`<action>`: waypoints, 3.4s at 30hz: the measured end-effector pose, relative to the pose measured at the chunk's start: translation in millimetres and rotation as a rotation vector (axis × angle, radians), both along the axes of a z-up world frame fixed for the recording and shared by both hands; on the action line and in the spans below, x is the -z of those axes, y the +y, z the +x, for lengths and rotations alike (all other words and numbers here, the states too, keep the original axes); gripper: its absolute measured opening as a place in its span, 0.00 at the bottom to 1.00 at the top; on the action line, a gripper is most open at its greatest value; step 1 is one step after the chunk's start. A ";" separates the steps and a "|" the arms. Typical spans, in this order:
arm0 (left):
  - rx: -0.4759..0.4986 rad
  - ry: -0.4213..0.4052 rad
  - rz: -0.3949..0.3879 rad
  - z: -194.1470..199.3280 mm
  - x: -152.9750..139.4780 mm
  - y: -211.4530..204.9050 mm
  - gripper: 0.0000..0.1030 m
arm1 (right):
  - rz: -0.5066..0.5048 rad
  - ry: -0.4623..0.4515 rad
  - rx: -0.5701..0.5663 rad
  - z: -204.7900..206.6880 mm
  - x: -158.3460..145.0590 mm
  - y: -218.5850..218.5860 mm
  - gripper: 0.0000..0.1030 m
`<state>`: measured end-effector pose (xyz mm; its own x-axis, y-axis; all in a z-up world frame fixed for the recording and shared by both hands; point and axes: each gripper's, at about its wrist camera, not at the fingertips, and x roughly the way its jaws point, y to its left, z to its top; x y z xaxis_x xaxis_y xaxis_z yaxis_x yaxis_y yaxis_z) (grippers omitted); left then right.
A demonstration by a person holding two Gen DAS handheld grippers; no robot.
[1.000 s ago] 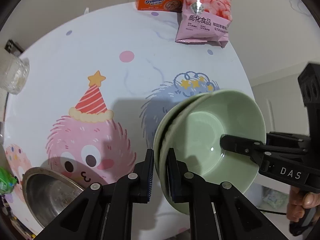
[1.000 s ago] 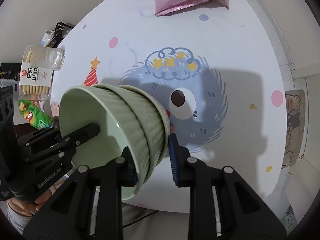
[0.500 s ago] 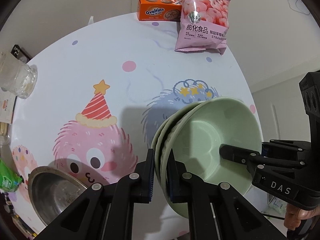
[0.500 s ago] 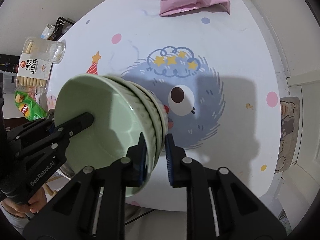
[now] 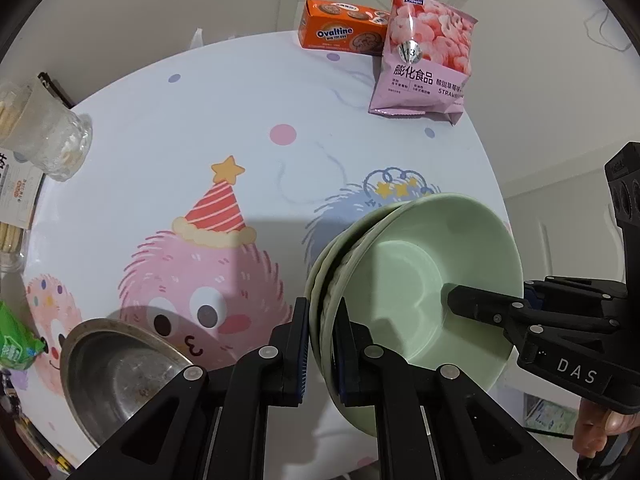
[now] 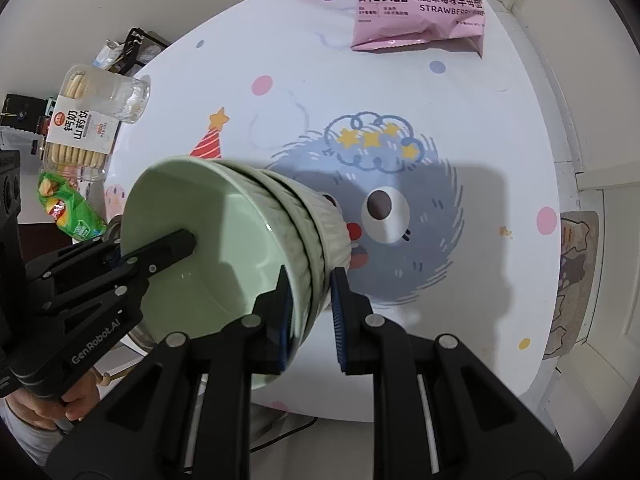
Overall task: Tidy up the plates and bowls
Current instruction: 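Carry the tilted bowl stack with both grippers toward the steel bowl, then lower the bowl stack into the steel bowl and open both grippers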
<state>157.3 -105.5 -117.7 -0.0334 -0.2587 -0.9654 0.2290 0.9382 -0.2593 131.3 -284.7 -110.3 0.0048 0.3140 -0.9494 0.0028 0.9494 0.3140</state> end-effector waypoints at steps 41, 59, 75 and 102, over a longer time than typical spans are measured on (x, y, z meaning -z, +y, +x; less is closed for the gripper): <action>-0.011 0.003 -0.030 5.3 -19.1 0.7 0.10 | 0.000 -0.052 -0.020 4.1 -33.3 -0.9 0.15; -0.237 -0.087 0.034 -22.4 -71.1 110.9 0.10 | 0.052 -0.139 -0.222 10.6 -75.5 99.9 0.15; -0.465 0.018 0.095 -82.2 -33.5 226.5 0.09 | 0.081 -0.028 -0.469 -22.2 -28.3 227.3 0.15; -0.473 0.062 0.142 -92.7 35.2 220.3 0.17 | -0.066 0.022 -0.473 -28.1 39.6 239.3 0.17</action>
<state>64.6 114.8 -153.0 -0.0025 -0.1253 -0.9921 -0.2424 0.9626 -0.1210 103.3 -45.4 -149.9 -0.1441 0.2164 -0.9656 -0.4283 0.8660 0.2579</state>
